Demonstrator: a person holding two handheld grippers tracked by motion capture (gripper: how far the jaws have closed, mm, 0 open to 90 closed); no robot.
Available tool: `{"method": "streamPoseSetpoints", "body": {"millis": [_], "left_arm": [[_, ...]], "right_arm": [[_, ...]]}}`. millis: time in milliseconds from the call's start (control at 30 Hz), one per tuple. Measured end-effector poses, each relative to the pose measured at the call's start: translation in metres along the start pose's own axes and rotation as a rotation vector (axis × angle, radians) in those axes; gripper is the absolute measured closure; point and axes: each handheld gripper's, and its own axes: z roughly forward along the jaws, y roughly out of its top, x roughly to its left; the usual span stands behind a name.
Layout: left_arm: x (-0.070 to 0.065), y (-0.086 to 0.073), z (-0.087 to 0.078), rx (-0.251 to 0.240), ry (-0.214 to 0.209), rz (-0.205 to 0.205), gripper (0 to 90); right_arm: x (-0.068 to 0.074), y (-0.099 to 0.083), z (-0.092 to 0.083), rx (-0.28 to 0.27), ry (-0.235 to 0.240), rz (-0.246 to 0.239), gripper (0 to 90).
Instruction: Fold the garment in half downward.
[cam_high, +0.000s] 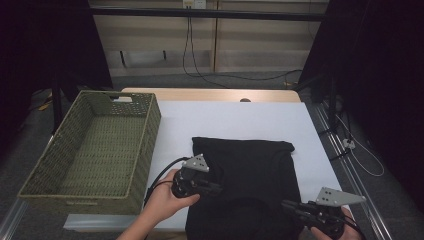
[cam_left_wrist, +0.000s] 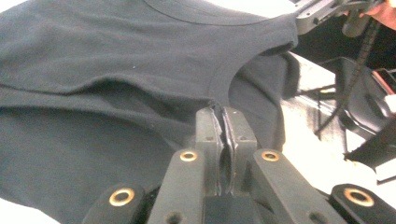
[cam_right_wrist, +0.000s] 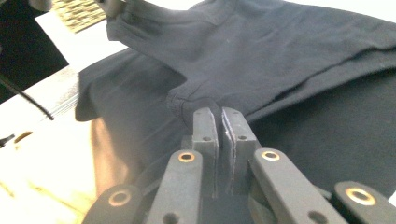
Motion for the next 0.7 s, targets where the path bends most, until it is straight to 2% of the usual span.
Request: {"method": "streamPoseSetpoints", "body": {"millis": [100,167,200,267,300,333,400,467,700], "left_arm": [[-0.005,-0.006,0.004,0.037,-0.020,0.005,85.4],[-0.003,-0.011,0.008,0.057,-0.032,-0.002,81.7],[0.001,-0.014,0.011,0.069,-0.032,-0.002,74.3],[0.007,-0.013,0.013,0.090,-0.018,-0.027,43.4],[0.011,-0.012,0.013,0.090,-0.001,-0.018,38.1],[0.014,-0.010,0.013,0.086,0.010,-0.003,36.2],[0.022,-0.005,0.012,0.071,0.045,-0.011,25.5],[0.032,0.002,0.011,0.069,0.064,-0.027,18.9],[0.065,0.018,0.019,0.064,0.118,-0.066,12.9]], "right_arm": [[0.007,-0.003,-0.004,0.019,0.020,-0.010,85.3],[0.009,-0.007,-0.003,0.028,0.042,-0.007,78.1],[0.009,-0.008,-0.002,0.024,0.044,0.002,71.9],[0.003,-0.007,0.002,0.024,0.041,0.010,64.7],[0.000,-0.005,0.004,0.024,0.027,0.012,60.9],[-0.004,-0.002,0.006,0.020,0.009,0.012,56.0],[-0.014,0.006,0.013,0.020,-0.003,0.015,52.7],[-0.028,0.015,0.023,0.023,-0.032,0.022,47.9],[-0.079,0.045,0.057,0.022,-0.127,0.058,43.1]]}}
